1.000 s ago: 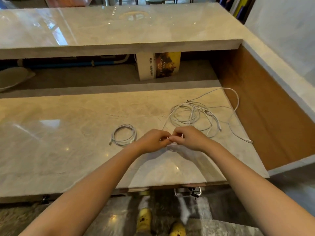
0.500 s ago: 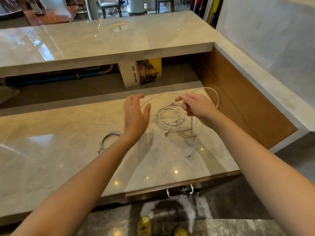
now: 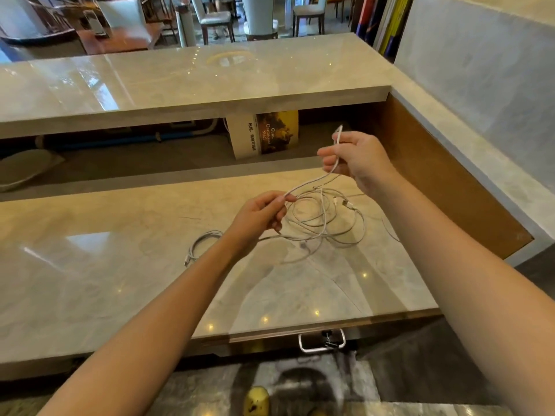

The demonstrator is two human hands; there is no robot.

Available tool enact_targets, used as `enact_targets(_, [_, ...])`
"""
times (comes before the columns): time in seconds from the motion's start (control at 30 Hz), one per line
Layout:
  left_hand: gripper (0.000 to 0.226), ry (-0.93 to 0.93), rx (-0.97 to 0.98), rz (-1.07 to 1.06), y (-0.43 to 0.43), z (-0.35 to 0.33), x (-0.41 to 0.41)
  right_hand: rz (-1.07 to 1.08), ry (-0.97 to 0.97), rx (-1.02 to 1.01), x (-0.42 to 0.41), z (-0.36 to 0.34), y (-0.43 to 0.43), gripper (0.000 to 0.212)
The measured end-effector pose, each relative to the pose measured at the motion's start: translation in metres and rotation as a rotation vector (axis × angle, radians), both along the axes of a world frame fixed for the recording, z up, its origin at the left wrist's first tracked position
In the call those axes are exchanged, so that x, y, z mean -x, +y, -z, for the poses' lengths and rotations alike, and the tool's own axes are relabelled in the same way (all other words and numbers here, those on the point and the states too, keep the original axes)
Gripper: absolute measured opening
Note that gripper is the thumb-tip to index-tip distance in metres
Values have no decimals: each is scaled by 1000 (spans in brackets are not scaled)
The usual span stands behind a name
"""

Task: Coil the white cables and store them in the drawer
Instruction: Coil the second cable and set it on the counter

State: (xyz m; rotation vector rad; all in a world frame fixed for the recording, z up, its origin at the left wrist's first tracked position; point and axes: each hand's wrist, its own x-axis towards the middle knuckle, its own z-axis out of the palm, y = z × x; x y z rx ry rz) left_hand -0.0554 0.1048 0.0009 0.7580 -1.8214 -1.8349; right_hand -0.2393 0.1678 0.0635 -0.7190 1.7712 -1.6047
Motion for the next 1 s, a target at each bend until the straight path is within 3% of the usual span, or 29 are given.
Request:
enact_targets(0.07, [26, -4, 57, -3, -3, -7, -4, 21, 116, -137, -4, 12, -1, 41])
enact_targets(0.17, [24, -61, 231, -33, -2, -17, -3, 54, 690, -473, -11, 34, -1, 49])
enact_targets(0.2, [23, -88, 283, -29, -1, -19, -2, 68, 908, -501, -14, 38, 0, 47])
enact_targets(0.27, [22, -116, 331, 2, 1, -23, -1, -25, 1156, -324, -19, 38, 0, 39])
enact_targets(0.3, [21, -112, 339, 7, 1, -24, -1, -147, 1133, -225, -21, 34, 1, 44])
enact_targets(0.4, [18, -77, 334, -40, -3, -28, -2, -472, 730, -113, -26, 18, 13, 37])
enact_targets(0.47, [18, -98, 384, -53, -7, -26, -4, -524, 712, -49, -25, 9, 18, 25])
enact_targets(0.6, [21, -199, 505, 5, -12, -14, -5, -374, 671, 62, -23, 0, 13, 21])
enact_targets(0.77, [27, -267, 407, -11, -22, 19, -9, -115, 499, 252, -14, -17, 10, 25])
enact_targets(1.0, [25, -234, 229, -35, -21, 38, -16, -50, 508, 285, -7, -23, 5, 27])
